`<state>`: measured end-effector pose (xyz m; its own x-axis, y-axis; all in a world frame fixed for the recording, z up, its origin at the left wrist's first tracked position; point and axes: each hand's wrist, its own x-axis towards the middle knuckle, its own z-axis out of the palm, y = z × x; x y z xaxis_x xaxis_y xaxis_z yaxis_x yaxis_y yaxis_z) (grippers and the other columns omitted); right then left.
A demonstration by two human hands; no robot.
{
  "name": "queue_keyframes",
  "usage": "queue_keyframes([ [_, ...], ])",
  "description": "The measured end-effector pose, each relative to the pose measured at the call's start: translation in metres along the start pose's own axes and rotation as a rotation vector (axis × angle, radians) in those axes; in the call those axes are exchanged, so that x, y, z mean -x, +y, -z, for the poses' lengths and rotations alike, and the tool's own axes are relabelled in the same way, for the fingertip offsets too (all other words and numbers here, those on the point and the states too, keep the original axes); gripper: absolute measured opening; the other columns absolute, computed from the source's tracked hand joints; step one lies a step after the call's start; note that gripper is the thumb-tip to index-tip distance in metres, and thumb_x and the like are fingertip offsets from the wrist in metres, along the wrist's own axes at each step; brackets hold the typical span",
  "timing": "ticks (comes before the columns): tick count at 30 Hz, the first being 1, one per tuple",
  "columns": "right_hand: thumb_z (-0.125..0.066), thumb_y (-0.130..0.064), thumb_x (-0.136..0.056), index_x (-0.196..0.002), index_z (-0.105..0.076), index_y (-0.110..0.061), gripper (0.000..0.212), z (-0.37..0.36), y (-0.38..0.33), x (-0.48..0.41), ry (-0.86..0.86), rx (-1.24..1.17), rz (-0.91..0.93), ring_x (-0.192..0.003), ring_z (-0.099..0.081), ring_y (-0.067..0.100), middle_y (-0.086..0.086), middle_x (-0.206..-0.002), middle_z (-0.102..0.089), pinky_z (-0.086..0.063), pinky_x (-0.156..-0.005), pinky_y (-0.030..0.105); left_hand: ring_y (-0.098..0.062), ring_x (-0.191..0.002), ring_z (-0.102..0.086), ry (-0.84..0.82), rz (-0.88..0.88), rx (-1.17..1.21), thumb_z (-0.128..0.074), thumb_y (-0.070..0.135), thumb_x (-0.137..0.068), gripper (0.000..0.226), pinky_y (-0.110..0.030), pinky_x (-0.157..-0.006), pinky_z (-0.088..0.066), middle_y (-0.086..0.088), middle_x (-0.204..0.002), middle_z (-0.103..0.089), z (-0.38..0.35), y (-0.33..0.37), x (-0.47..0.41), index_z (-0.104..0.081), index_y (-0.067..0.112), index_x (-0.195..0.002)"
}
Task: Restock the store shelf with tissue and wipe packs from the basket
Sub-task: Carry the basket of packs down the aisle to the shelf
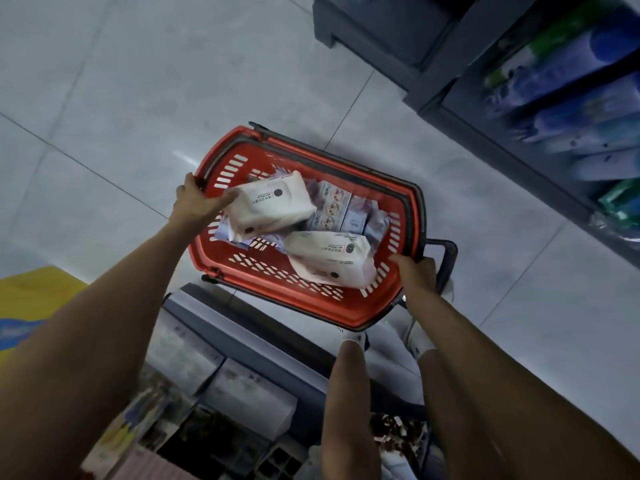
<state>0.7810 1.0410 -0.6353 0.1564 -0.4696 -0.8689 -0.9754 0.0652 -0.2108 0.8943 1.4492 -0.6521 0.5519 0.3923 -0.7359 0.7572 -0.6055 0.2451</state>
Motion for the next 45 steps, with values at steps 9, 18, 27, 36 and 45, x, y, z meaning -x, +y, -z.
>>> queue_keyframes([
  [9, -0.077, -0.022, -0.057, -0.117, -0.069, -0.006, 0.063, 0.013, 0.003, -0.046, -0.152, 0.0, 0.01, -0.087, -0.074, 0.033, 0.012, -0.098, -0.076, -0.063, -0.083, 0.049, -0.033, -0.086, -0.075, -0.036, 0.14, 0.123, -0.082, 0.035, -0.082, 0.057, -0.048, -0.083, -0.062, -0.009, -0.109, -0.074, 0.0, 0.022, 0.013, -0.064, 0.011, -0.131],
  [18, -0.063, -0.018, -0.049, -0.097, -0.07, 0.0, 0.052, 0.076, -0.013, -0.083, -0.144, 0.131, -0.014, -0.072, -0.067, 0.031, 0.015, -0.078, -0.066, -0.054, -0.067, 0.04, -0.024, -0.072, -0.066, -0.049, 0.273, 0.195, -0.073, 0.03, -0.093, 0.024, -0.043, -0.083, -0.054, -0.011, -0.094, -0.07, -0.023, 0.024, 0.099, -0.059, 0.011, -0.089],
  [27, -0.065, -0.021, -0.064, -0.104, -0.071, -0.007, 0.043, 0.243, -0.003, -0.036, -0.035, 0.155, 0.066, -0.082, -0.072, 0.031, 0.014, -0.095, -0.075, -0.064, -0.075, 0.043, -0.033, -0.086, -0.071, -0.24, 0.167, 0.083, -0.072, 0.045, -0.093, 0.035, -0.049, -0.087, -0.057, -0.013, -0.097, -0.072, -0.063, 0.094, 0.215, -0.064, 0.012, -0.1],
  [36, -0.068, -0.03, -0.078, -0.119, -0.069, 0.001, 0.051, 0.457, 0.106, 0.034, 0.169, -0.168, 0.014, -0.094, -0.071, 0.036, 0.019, -0.105, -0.073, -0.059, -0.086, 0.041, -0.033, -0.084, -0.074, -0.365, -0.088, -0.214, -0.074, 0.04, -0.093, 0.038, -0.045, -0.079, -0.062, -0.019, -0.098, -0.076, -0.095, 0.244, 0.381, -0.07, 0.003, -0.1],
  [45, -0.072, -0.02, -0.074, -0.104, -0.074, 0.002, 0.037, 0.658, 0.222, 0.13, 0.26, -0.54, -0.053, -0.075, -0.07, 0.031, 0.016, -0.091, -0.075, -0.052, -0.064, 0.029, -0.03, -0.081, -0.077, -0.389, -0.326, -0.412, -0.09, 0.039, -0.076, 0.052, -0.047, -0.08, -0.064, -0.016, -0.089, -0.079, -0.158, 0.375, 0.594, -0.074, -0.002, -0.105],
])
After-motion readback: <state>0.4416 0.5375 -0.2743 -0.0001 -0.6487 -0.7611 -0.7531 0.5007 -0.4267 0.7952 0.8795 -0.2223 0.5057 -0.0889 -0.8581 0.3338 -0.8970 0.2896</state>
